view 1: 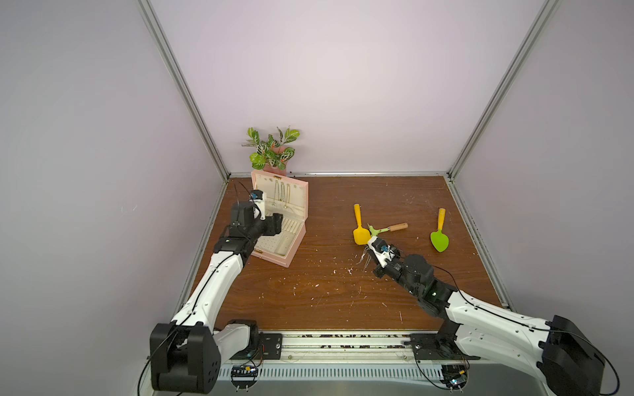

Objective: Put jewelry chain into jewelry box
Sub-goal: Move the jewelry box to the center of the board.

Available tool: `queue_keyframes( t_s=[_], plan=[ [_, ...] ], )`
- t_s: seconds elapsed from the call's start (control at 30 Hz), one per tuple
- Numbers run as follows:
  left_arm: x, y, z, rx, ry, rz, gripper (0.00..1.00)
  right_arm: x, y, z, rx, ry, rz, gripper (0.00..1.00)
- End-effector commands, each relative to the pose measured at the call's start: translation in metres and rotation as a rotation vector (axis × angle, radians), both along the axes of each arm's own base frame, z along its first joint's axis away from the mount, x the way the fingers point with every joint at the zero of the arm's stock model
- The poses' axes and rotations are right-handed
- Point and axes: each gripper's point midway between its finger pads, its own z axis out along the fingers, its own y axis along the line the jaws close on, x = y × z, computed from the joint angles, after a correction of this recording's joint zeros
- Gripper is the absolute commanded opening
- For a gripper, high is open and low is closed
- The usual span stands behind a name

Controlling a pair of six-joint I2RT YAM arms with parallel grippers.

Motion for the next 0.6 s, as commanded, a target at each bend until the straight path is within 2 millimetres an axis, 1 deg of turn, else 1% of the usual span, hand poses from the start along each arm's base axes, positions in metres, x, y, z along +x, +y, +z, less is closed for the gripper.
queue_keyframes(
  t_s=[0.0,0.1,0.17,0.33,0.37,0.47,0.57],
  plan=[
    [-0.007,0.048,-0.025,0.096,0.135,0.112,0.77,-0.003,0.007,0.027,0.073,-0.042,0.038,0.00],
    [-0.006,0.079,-0.040,0.022,0.191,0.177,0.77,-0.005,0.008,0.028,0.080,-0.054,0.051,0.00],
    [-0.005,0.096,-0.050,0.030,0.229,0.223,0.77,-0.006,0.008,0.028,0.082,-0.061,0.061,0.00],
    [0.002,0.110,-0.070,0.107,0.317,0.219,0.77,-0.010,0.010,0.026,0.079,-0.062,0.083,0.00],
    [0.003,0.115,-0.074,0.132,0.337,0.228,0.77,-0.010,0.010,0.025,0.080,-0.061,0.084,0.00],
    [0.007,0.123,-0.081,0.170,0.364,0.233,0.77,-0.013,0.009,0.024,0.090,-0.060,0.087,0.00],
    [0.015,0.127,-0.087,0.182,0.382,0.225,0.77,-0.014,0.007,0.025,0.101,-0.062,0.086,0.00]
  ],
)
